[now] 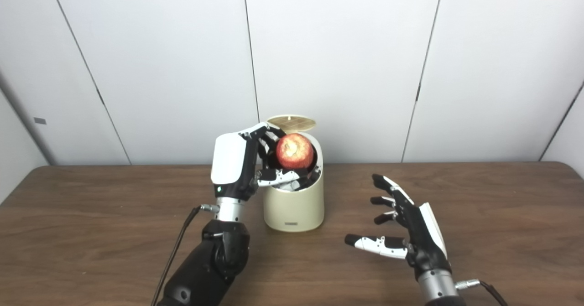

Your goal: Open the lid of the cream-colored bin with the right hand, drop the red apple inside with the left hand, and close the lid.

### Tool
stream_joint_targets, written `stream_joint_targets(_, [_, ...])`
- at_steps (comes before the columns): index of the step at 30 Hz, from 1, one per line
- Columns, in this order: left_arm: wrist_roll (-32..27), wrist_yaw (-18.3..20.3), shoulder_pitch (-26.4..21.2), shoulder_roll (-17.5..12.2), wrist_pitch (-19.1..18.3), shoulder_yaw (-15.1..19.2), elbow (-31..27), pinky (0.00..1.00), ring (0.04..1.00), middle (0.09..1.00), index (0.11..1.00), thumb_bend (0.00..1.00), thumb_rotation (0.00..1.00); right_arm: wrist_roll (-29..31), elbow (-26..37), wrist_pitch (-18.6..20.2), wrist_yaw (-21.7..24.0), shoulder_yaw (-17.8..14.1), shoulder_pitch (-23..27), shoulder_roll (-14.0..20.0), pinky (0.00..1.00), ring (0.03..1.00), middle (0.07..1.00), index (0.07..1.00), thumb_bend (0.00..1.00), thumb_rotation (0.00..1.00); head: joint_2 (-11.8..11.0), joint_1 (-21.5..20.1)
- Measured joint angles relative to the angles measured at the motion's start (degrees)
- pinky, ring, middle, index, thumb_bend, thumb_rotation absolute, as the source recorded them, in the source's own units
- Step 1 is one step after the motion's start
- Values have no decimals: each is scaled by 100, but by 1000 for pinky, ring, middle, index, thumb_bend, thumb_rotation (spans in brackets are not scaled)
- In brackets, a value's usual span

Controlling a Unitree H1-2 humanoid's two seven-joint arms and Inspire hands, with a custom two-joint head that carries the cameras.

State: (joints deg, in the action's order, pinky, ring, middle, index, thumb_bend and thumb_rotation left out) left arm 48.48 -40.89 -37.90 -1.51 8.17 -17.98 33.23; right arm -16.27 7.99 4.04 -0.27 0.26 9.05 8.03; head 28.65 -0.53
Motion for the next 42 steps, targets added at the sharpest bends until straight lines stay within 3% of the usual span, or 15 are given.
stream_joint_targets(1, [50,4,-1,-17,-71,-30,-12,313,435,526,588,708,92,3,-4,-2,0,-1,0,4,543,754,873,849,761,168,0,0])
stream_joint_targets(3, [128,70,7,-35,-265,-90,-112,390,529,643,682,873,209,7,-19,-5,-1,-5,0,5,548,756,874,849,765,174,0,9])
stream_joint_targets(6, [204,156,34,-26,-479,-133,-257,463,624,718,744,918,256,8,-21,-5,-1,-4,-2,3,553,752,874,849,766,176,0,18])
stream_joint_targets(10, [201,273,116,-32,-586,-133,-447,500,666,749,770,926,268,8,-21,-4,-1,-7,-12,12,537,744,871,844,766,161,9,26])
stream_joint_targets(15, [185,386,209,-38,-677,-122,-635,510,677,759,785,919,253,13,-21,-5,-1,-7,-11,12,538,750,871,846,762,148,18,44])
stream_joint_targets(28, [120,567,351,-61,-685,-90,-916,477,642,732,768,862,333,55,-21,-5,-1,2,-9,19,543,750,874,849,751,140,9,79])
stream_joint_targets(34, [-374,414,411,-61,-46,154,-915,409,499,573,616,725,204,27,-21,0,0,14,-10,23,557,755,880,858,736,150,-35,114])
stream_joint_targets(35, [-486,337,427,-56,86,220,-915,396,490,564,600,711,195,19,-21,3,0,17,-10,25,559,757,882,859,734,151,-35,123])
stream_joint_targets(37, [-700,220,479,-28,344,374,-915,365,471,549,515,552,99,12,-21,6,0,17,-10,25,566,765,888,863,730,132,-53,132])
stream_joint_targets(42, [-996,-150,562,30,873,666,-863,335,452,545,492,509,66,27,-30,7,6,15,-10,25,560,763,892,866,730,151,-79,149])
